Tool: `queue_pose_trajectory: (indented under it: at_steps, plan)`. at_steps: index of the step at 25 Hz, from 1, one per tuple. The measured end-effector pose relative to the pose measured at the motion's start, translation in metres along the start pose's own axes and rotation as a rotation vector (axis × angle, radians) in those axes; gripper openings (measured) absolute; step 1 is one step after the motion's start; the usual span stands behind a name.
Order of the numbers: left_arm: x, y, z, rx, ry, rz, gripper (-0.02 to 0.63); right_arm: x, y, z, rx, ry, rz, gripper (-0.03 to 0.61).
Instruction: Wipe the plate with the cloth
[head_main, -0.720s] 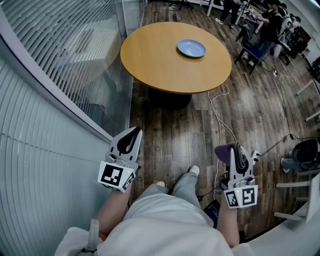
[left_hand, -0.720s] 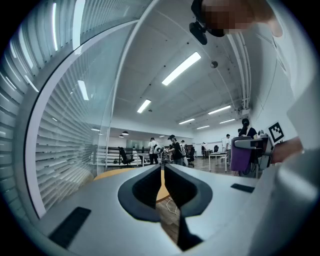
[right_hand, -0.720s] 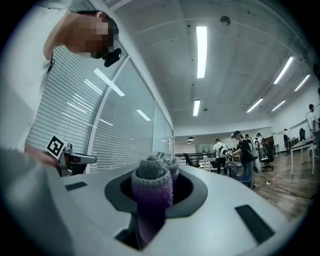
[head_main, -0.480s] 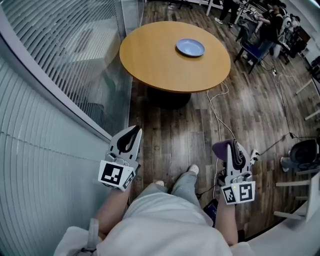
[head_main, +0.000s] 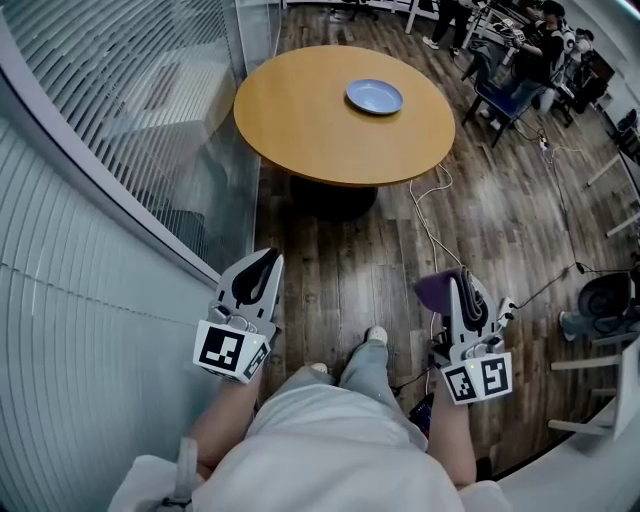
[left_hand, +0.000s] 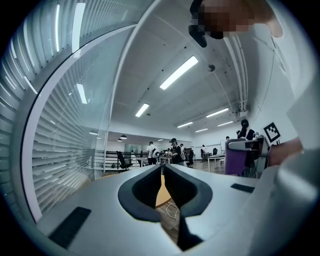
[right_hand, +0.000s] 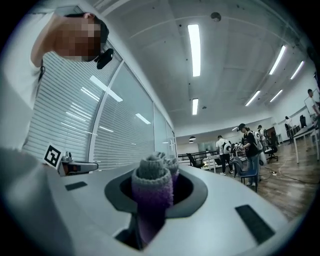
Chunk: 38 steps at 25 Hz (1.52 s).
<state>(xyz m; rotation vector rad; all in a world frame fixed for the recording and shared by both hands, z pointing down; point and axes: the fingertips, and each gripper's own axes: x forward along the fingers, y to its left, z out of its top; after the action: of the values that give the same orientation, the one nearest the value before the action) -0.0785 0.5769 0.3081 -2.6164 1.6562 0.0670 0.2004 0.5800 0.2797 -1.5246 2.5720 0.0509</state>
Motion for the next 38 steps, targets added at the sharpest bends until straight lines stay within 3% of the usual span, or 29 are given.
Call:
queue_pose_trajectory:
  at_steps: [6,19,31,38]
  plan:
    - [0.0,0.008,0.002,0.0,-0.008,0.015,0.032,0.01,0.01,0.016,-0.002,-0.032,0.019,0.087]
    - [0.036,0.036,-0.017,-0.021,0.014,0.049,0.032,0.075,-0.003,-0.001,0.031,-0.028,0.083,0.087]
    - [0.106,0.049,-0.024,-0.056,0.07,0.082,0.032,0.145,-0.06,-0.01,0.093,0.002,0.126,0.087]
    - [0.154,0.074,-0.03,-0.089,0.05,0.086,0.032,0.198,-0.091,-0.023,0.102,0.011,0.143,0.087]
